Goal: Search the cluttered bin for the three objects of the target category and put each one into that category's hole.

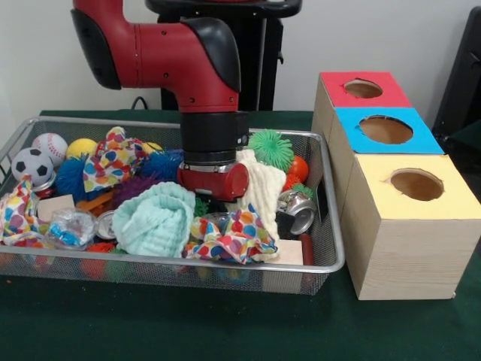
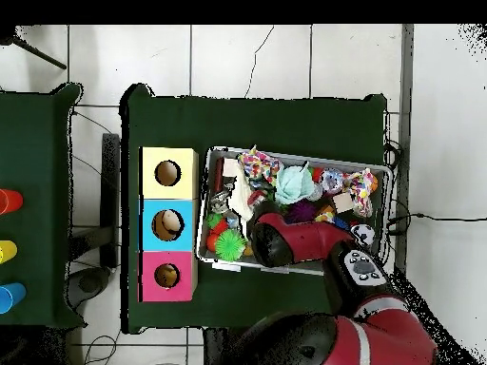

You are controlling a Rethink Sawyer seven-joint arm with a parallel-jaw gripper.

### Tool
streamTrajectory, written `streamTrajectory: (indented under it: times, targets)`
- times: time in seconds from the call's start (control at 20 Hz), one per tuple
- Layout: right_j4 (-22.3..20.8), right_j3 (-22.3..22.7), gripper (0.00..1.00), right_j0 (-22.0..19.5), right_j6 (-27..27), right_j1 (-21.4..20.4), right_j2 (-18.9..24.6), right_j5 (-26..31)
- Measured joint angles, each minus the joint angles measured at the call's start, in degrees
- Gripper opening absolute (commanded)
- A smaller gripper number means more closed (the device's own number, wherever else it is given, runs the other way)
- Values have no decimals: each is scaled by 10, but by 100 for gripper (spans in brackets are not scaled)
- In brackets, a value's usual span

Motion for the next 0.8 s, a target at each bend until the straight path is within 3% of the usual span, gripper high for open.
streamTrajectory:
  times: [0.15,0.45,0.8]
  targets:
    - [1,-8,0,35,0,-2,-39,0]
    - [0,-20,0,123,0,-11,-161,2]
    - [-10,-33,0,144,0,-25,-259,3]
